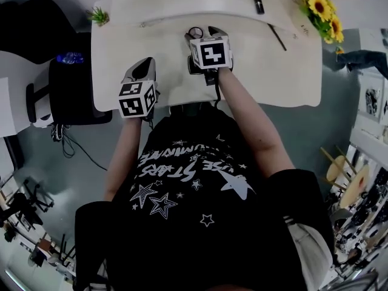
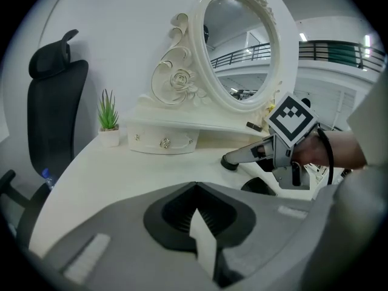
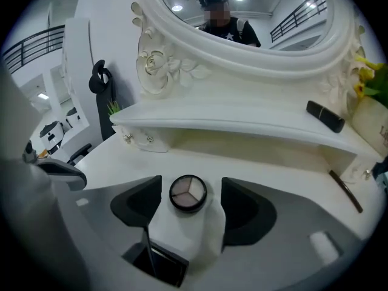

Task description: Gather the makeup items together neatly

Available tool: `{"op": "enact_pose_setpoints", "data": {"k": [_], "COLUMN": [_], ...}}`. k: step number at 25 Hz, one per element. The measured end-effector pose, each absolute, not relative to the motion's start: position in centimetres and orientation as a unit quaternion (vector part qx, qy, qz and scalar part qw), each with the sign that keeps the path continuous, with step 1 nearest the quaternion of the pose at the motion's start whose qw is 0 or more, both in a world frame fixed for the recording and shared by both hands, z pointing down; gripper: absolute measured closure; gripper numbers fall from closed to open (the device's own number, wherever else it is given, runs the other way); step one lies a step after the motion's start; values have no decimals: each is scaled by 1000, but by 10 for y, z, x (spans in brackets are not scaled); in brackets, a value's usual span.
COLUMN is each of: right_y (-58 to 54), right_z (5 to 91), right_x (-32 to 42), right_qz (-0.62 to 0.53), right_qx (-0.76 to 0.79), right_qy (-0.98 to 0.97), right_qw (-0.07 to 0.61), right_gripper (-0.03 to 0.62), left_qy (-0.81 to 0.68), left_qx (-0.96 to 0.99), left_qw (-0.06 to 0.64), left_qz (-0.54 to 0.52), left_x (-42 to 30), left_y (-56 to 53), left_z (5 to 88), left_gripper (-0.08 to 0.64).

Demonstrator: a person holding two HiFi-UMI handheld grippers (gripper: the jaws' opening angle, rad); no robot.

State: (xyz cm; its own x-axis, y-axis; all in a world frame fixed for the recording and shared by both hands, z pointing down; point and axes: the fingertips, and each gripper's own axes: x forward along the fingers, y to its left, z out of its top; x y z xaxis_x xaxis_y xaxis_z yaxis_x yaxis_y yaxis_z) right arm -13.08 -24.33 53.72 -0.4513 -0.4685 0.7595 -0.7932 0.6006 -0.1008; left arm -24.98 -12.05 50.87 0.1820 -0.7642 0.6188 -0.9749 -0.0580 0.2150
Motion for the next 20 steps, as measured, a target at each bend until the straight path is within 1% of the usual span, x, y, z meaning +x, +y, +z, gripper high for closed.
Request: {"op": "enact_pose_setpoints", "data": {"k": [3,8,11,15,20], "right_y": [-243,-245,-245,-237,-245], "right_z": [545,557,561,566,561], "right_x": [-137,-142,-143,-136,-141], "right_qz": [227,222,221,224,204], "right_qx": [368,355,354,356,358], "right_qy": [-823,-821,-819,-803,-817], "right_qw": [369,387,395,423,405], "right_gripper": [274,290,310,328,331], "left_qy": [-617,-621,-622,-622,-621], "left_qx": [702,697,695,694,696], "left_qw": [308,314,316,318,318], "left_qz": [176,175,177,175,170], "left_x": [-251,-255,-257,-258,-259], "left_y": [-120,-116,-113,-108,-103], "left_z": [510,513,516,517,518], "left_gripper": [560,560,560,560,560]}}
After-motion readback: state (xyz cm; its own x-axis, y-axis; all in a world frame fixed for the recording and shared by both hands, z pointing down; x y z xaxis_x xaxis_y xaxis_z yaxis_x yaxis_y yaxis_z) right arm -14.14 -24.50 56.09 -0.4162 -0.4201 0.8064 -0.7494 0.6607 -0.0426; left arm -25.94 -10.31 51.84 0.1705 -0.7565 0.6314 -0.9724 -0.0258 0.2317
